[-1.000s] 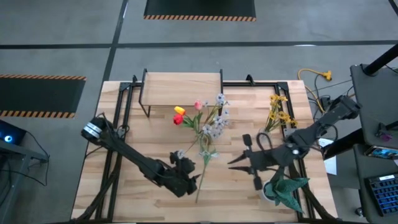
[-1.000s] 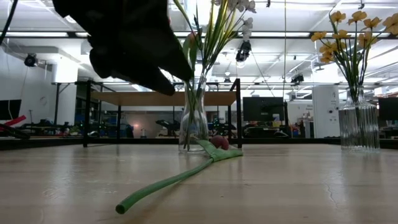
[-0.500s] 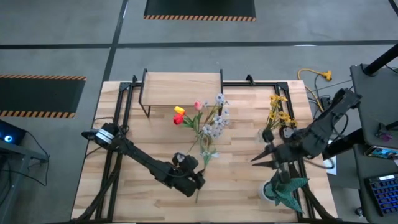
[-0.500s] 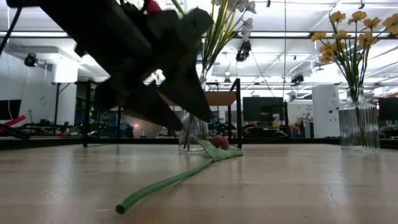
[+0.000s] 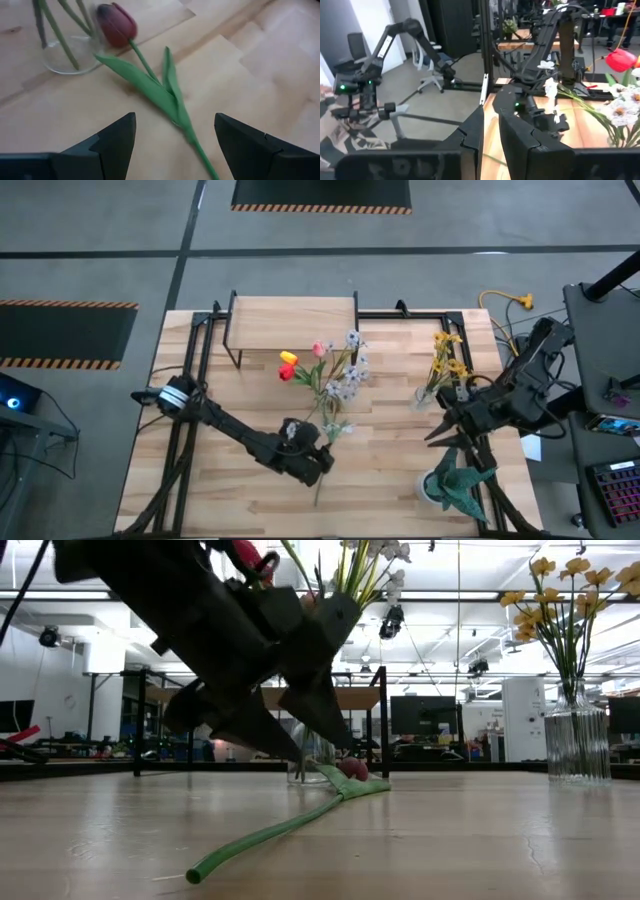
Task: Pick and place flowers into a vace then onto a shelf
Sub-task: Put the dark red flower into the right transparent vase
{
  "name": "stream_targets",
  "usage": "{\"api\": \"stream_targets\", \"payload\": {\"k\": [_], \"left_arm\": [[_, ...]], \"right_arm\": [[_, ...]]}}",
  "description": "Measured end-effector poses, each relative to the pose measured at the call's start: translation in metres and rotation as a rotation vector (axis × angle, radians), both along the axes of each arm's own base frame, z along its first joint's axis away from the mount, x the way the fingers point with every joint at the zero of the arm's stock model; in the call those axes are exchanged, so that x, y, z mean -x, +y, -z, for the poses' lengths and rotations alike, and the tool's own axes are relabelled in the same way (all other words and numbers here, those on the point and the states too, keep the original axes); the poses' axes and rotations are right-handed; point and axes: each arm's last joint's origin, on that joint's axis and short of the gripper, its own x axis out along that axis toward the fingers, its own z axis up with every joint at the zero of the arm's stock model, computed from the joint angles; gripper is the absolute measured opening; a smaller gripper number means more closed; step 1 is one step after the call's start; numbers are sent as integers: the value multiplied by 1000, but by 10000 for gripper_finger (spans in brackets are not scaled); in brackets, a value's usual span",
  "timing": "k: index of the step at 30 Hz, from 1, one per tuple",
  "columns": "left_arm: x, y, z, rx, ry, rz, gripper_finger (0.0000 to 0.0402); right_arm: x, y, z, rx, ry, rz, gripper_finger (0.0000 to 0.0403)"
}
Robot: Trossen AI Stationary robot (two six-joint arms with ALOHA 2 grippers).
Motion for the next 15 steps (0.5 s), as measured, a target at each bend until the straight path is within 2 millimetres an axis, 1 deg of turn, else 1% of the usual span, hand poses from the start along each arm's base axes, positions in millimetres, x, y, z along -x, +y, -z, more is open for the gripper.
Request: {"api": "stream_targets", "payload": {"k": [7,15], "left_arm": [[-1,10,4,12,1,-40,253],[-1,9,5,24,-9,-48,253]], "right_arm": [[-6,10,7,52,42,-12,52],[0,12,4,58,46,-49,52]]}}
